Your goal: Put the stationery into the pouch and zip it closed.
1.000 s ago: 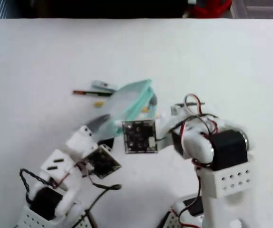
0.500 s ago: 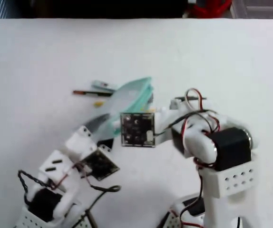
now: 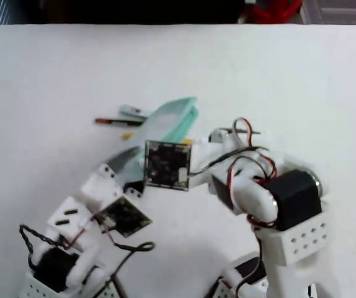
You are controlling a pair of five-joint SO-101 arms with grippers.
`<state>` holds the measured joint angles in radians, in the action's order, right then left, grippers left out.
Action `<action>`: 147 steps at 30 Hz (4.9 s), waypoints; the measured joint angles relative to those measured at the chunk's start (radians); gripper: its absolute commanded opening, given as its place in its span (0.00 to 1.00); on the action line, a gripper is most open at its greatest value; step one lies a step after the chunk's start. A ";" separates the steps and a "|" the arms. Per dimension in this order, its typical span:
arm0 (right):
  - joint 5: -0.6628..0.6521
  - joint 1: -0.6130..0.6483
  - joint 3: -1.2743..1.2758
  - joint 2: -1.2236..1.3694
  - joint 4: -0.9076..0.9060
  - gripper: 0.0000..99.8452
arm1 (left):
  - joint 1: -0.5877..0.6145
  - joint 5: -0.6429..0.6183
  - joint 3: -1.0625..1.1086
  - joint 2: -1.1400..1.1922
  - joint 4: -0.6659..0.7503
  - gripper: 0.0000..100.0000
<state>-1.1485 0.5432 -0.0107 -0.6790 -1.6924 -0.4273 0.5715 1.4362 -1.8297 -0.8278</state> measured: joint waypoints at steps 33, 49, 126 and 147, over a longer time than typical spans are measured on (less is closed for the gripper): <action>1.203 0.173 -0.238 -0.146 0.321 0.02 | 0.060 -0.493 -0.236 0.015 -0.002 0.02; 1.195 0.336 0.006 -0.087 0.672 0.02 | 0.060 -0.546 -0.091 0.015 -0.002 0.02; 1.033 0.236 0.486 -0.178 0.829 0.25 | 0.066 -0.608 -0.017 0.017 0.002 0.02; 1.089 0.236 0.307 0.005 0.833 0.02 | 0.068 -0.609 -0.017 0.017 0.002 0.02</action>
<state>-0.0591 0.7795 0.2961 -0.6743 -0.8592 -0.3598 -0.0376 1.4193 -1.8128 -0.8263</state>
